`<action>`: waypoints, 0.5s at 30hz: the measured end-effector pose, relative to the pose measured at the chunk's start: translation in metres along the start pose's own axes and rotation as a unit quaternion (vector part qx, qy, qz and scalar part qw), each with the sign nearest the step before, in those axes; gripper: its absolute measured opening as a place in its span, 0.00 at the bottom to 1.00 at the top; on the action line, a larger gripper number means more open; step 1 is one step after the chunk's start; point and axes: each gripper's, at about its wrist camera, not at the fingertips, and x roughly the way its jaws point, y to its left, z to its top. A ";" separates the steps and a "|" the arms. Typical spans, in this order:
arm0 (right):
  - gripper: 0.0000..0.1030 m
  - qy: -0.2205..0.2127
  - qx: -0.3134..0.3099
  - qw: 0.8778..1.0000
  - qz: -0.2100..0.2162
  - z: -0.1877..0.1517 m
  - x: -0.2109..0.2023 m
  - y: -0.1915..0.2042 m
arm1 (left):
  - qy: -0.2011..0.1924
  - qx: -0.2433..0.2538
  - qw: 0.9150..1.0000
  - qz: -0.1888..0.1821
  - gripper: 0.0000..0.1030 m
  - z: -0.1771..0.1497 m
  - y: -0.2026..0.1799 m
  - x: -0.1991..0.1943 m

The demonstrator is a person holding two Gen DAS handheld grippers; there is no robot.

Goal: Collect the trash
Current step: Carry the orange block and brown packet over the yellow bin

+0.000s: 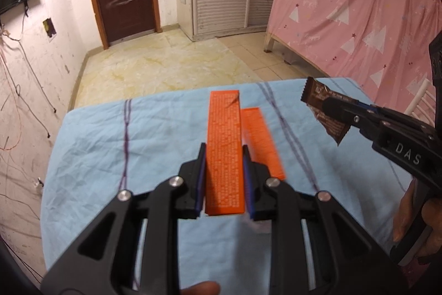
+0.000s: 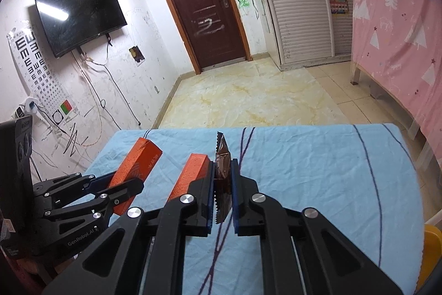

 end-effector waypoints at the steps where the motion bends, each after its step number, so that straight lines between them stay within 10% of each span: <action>1: 0.03 -0.005 0.002 1.000 -0.001 0.000 -0.006 -0.004 | -0.002 0.003 1.000 -0.002 0.21 0.001 -0.005 -0.001; 15: 0.04 -0.055 0.046 0.997 -0.019 -0.015 -0.071 -0.069 | -0.011 0.056 0.998 -0.030 0.21 0.008 -0.096 -0.008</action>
